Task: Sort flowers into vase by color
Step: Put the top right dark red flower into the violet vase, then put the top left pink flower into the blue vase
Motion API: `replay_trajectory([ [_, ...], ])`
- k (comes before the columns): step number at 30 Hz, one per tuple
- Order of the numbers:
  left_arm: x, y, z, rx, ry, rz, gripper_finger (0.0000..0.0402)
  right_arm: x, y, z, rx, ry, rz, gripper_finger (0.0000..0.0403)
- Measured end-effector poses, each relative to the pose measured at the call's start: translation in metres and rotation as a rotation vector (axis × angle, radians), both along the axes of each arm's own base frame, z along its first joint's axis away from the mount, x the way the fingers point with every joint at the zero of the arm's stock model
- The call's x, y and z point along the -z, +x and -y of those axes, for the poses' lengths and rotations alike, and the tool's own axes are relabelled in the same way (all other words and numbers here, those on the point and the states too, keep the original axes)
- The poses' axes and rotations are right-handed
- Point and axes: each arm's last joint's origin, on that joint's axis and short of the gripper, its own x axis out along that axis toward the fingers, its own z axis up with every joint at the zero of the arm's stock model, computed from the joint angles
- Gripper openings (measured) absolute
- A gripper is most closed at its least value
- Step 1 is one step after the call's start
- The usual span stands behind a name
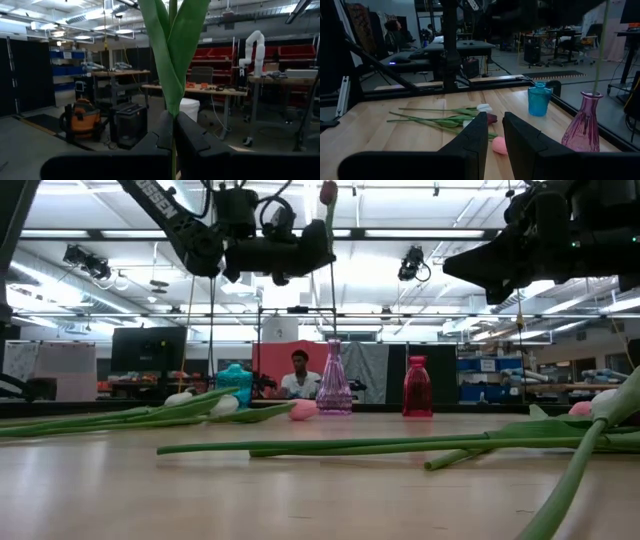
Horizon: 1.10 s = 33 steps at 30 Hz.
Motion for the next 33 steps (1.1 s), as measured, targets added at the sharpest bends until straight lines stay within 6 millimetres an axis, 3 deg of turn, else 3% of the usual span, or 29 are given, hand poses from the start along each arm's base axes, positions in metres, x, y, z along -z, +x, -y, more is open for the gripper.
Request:
replay_trajectory([
  [16, 0.035, 0.006, -0.002, 0.002, -0.113, -0.227, 0.0034, 0.000, 0.000, 0.000, -0.002, 0.000, -0.004, 0.0075],
  [20, 0.042, 0.005, -0.002, 0.003, -0.150, -0.292, 0.0075, 0.000, 0.000, 0.000, -0.002, 0.000, -0.004, 0.0075],
  [25, 0.050, 0.003, 0.000, 0.006, -0.198, -0.391, 0.0158, 0.000, 0.000, 0.000, -0.002, 0.000, -0.004, 0.0075],
  [29, 0.040, -0.005, 0.010, 0.020, -0.180, -0.497, 0.0208, 0.001, 0.000, 0.000, -0.008, 0.008, -0.007, 0.0075],
  [33, 0.026, -0.016, 0.026, 0.031, -0.175, -0.605, 0.0226, 0.001, 0.000, 0.000, -0.008, 0.007, -0.006, 0.0075],
])
